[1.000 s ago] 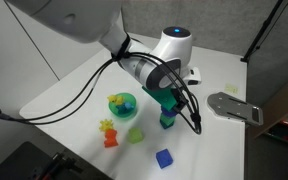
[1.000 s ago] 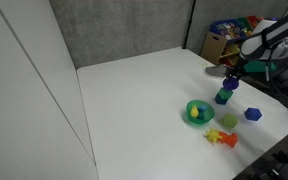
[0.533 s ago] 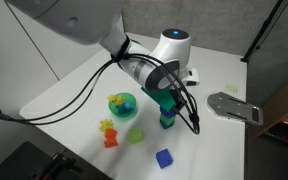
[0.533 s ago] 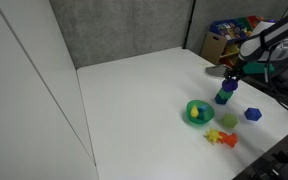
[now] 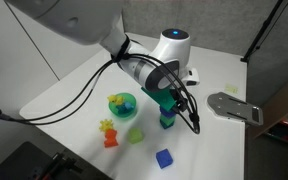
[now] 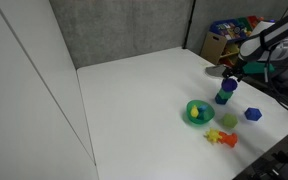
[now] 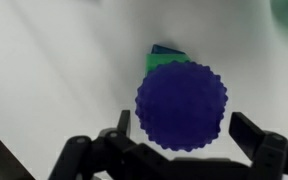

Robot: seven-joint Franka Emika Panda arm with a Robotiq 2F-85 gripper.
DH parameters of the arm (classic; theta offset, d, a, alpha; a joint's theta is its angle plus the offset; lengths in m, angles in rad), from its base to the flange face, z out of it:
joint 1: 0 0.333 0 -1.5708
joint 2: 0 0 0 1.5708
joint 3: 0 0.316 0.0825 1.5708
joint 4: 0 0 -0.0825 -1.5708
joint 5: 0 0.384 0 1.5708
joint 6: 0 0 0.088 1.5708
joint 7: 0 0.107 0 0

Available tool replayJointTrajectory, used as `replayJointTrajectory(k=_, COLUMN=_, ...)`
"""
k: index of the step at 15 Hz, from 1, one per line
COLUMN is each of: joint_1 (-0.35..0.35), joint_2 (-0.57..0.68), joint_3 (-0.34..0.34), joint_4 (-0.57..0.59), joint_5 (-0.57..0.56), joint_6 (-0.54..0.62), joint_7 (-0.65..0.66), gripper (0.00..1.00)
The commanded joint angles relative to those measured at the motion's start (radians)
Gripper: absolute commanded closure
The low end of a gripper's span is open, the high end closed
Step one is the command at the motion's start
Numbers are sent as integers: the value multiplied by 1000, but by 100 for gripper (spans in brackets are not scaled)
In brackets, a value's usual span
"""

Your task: Put the dark green bowl on the dark blue block then place the ball on top of them

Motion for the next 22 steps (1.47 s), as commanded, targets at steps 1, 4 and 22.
replayJointTrajectory(k=1, joint_1=-14, joint_2=-11, joint_3=15, joint_4=4, joint_5=12, joint_6=-3, joint_7=-31, gripper=0)
replayJointTrajectory(k=4, joint_1=-16, joint_2=-18, joint_3=19, joint_4=0, joint_5=14, joint_6=-6, joint_7=-37, gripper=0)
replayJointTrajectory(k=22, joint_1=-31, joint_2=-229, joint_3=63, joint_4=-111, joint_5=70, joint_6=-146, joint_7=-108, gripper=0)
